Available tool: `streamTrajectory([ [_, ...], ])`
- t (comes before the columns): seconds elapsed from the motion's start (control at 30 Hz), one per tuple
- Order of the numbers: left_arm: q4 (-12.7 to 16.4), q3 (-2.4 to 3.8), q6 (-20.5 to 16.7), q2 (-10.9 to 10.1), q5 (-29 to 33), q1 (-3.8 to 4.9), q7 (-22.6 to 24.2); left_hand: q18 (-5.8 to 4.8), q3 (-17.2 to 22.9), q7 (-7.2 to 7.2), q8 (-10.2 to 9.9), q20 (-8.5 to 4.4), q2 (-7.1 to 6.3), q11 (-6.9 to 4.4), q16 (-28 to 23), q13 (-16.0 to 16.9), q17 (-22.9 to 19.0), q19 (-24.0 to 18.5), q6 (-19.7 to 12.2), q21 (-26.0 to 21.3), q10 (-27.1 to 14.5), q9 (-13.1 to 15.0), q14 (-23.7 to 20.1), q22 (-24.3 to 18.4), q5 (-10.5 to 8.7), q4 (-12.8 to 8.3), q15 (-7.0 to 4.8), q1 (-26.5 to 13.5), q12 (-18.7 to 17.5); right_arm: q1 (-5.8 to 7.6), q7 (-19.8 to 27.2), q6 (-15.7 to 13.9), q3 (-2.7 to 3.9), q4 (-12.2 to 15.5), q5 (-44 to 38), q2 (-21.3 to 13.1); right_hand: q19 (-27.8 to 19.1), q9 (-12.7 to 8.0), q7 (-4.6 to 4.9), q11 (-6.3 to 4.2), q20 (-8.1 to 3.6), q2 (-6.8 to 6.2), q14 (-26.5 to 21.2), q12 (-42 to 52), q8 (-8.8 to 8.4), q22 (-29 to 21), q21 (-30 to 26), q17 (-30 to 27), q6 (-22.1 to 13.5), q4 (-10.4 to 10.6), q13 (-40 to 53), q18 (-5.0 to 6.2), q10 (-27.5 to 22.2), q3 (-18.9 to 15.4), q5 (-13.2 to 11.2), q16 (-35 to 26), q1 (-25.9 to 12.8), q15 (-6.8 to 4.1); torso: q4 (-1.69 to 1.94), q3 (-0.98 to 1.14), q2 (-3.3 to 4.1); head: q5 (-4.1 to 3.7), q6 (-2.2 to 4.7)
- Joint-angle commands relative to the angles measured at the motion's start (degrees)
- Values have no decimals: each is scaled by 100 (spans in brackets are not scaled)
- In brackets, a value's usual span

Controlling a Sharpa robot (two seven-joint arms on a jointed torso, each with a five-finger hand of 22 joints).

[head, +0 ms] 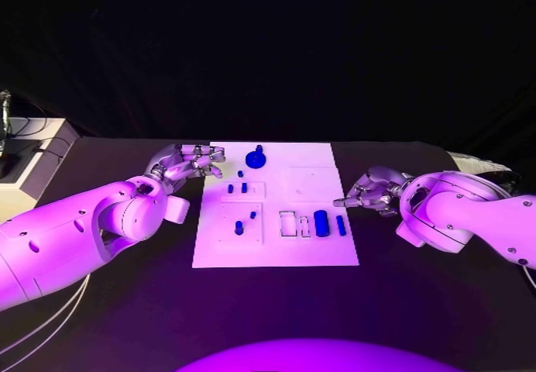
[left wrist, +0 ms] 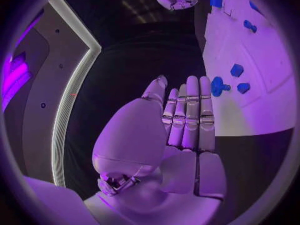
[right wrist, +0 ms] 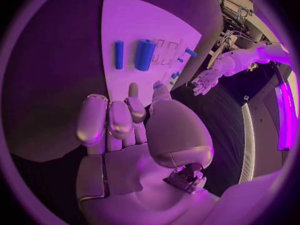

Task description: Assemble the parts on the task board

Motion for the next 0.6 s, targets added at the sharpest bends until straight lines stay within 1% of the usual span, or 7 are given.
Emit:
streamTrajectory([
  [0.03,37,5,89,1,-2,-11,87,-65,5,-25,-13,-31,-2,2,19,1,5,21,-3,-16,31,4,-4,6,-15,14,-18,58,-23,-28,-706,267,-6,29,-290,80,259,220,-13,3,5,-131,41,-68,-85,844,46,56,-29,83,106,-92,63,95,0,-12,-33,-14,-17,-1,-7,-30,-17],
  [0.13,45,5,91,0,-3,-16,86,-66,5,-22,-13,-31,-8,7,20,1,6,19,-1,-17,22,4,-4,10,-14,16,-16,53,-30,-53,-824,261,-14,14,-346,182,258,314,-11,-11,4,-181,46,-93,-113,847,57,81,-12,100,148,-94,74,123,18,-14,-40,-7,-7,-13,-8,-43,-20],
  [0.23,50,5,91,0,-4,-19,85,-66,5,-22,-13,-31,-8,7,20,1,6,19,-1,-17,22,4,-4,10,-14,16,-16,53,-30,-86,-941,286,-23,-37,-399,306,256,473,-20,-17,-1,-229,50,-120,-131,846,63,101,-11,137,197,-96,94,163,39,-25,-65,-12,5,-19,-8,-47,-37],
  [0.3,53,5,89,-4,-4,-20,83,-67,7,-21,-13,-30,-12,10,21,2,7,17,1,-19,16,4,-3,17,-16,22,-14,44,-34,-115,-992,297,-29,-81,-418,384,256,473,-20,-17,-1,-229,50,-120,-131,846,63,101,-11,137,197,-96,94,163,39,-25,-65,-12,8,-20,-5,-43,-34],
  [0.43,55,5,84,-12,-4,-22,72,-68,9,-8,-12,-31,-13,19,20,1,7,17,2,-20,-7,4,-3,19,-15,24,-11,40,-45,-171,-1030,303,-34,-138,-435,498,255,572,-26,-20,-3,-269,56,-144,-160,847,65,118,0,194,228,-97,105,191,84,-30,-110,-14,-4,-17,8,24,-31],
  [0.5,52,5,81,-19,-4,-22,63,-67,9,-7,-12,-30,-13,19,20,1,7,17,3,-21,-8,4,-4,20,-15,25,-10,39,-45,-193,-1032,300,-36,-153,-438,557,256,584,-29,-22,-4,-284,55,-144,-160,849,73,121,5,208,232,-99,107,189,96,-30,-130,-15,-11,-18,8,30,-48],
  [0.6,47,5,81,-19,-4,-23,58,-67,11,-4,-12,-29,-13,23,19,2,7,18,5,-22,-18,4,-5,22,-17,27,-7,36,-46,-206,-1028,314,-37,-153,-438,599,258,668,-38,-29,-10,-370,60,-149,-173,856,99,144,14,313,260,-106,121,261,103,-26,-166,-21,0,-26,11,30,-63],
])
